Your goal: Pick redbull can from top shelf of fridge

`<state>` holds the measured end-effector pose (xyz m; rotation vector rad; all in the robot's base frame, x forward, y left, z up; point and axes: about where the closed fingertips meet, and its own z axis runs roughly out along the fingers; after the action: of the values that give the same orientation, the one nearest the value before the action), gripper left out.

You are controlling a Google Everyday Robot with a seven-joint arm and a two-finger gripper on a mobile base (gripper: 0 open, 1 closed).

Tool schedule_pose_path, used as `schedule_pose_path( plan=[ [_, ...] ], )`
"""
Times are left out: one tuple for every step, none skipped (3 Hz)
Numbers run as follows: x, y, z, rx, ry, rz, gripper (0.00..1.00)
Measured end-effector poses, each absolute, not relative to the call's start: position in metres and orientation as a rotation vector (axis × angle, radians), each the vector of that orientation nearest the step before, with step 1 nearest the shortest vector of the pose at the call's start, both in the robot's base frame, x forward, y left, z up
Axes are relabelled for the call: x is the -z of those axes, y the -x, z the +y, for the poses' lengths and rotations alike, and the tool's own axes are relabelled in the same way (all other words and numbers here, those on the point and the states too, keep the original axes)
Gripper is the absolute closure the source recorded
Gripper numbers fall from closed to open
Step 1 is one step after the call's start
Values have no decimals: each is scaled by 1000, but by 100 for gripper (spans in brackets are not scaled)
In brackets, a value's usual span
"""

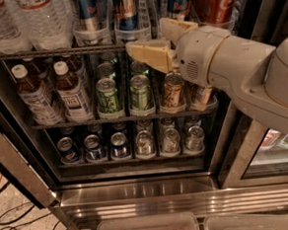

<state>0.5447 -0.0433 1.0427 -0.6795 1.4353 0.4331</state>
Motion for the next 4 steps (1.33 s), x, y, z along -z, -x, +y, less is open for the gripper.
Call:
schedule_pose_path(
  plan=[
    [-1046,-559,-38,-456,674,1423,32],
    [-1049,-578,-26,-454,685,1419,32],
    [-1049,-584,-21,-455,689,1421,33],
    [-1050,-593,-19,-458,687,1424,32]
  ],
)
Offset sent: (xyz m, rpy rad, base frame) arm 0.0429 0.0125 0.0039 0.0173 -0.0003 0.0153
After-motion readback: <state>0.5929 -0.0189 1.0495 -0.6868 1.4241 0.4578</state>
